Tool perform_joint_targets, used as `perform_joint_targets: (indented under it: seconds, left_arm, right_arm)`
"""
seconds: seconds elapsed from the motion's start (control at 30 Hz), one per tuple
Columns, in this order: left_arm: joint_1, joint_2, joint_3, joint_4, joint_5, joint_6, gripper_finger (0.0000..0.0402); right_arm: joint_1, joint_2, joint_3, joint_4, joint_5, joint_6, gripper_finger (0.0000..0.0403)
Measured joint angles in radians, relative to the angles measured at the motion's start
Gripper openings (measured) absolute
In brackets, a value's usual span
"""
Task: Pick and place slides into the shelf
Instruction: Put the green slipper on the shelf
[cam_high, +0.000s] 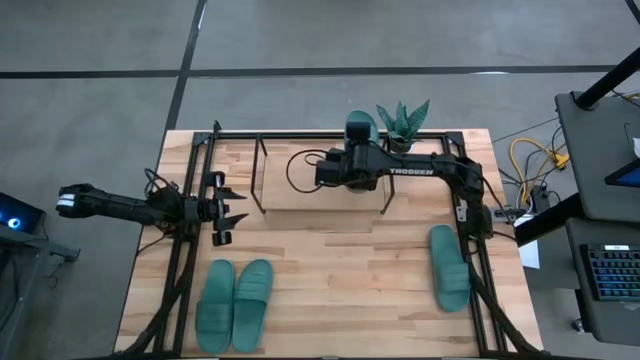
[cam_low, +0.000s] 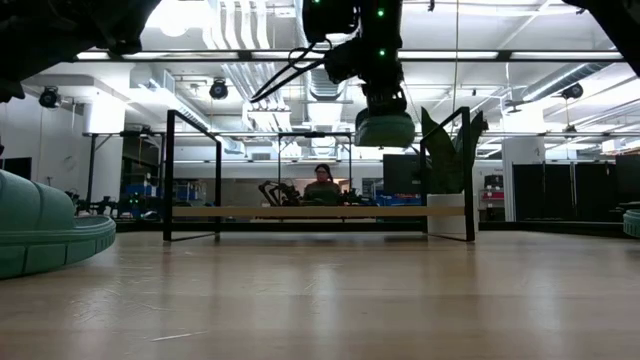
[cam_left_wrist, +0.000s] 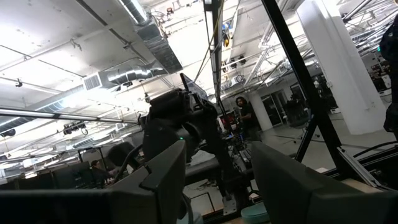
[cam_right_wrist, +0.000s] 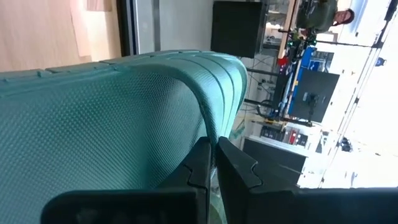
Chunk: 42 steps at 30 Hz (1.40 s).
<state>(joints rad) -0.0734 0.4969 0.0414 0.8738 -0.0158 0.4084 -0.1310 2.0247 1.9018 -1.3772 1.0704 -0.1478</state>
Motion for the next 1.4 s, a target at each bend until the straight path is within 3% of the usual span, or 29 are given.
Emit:
perform_joint_targets:
  seconds: [0.23,0.87,1.4]
  left_arm:
    - [0.0,0.0,0.0,0.0,0.0,0.0,0.0167]
    - [0.0,0.0,0.0,0.0,0.0,0.0,0.0167]
    - [0.0,0.0,0.0,0.0,0.0,0.0,0.0167]
  right_arm:
    - [-0.027,0.0,0.0,0.059,-0.059,-0.089,0.0011]
    - [-0.061,0.0,-0.012,0.082,-0.084,-0.128,0.0011]
    - [-0.081,0.0,-0.145,0.146,-0.087,-0.17,0.0011]
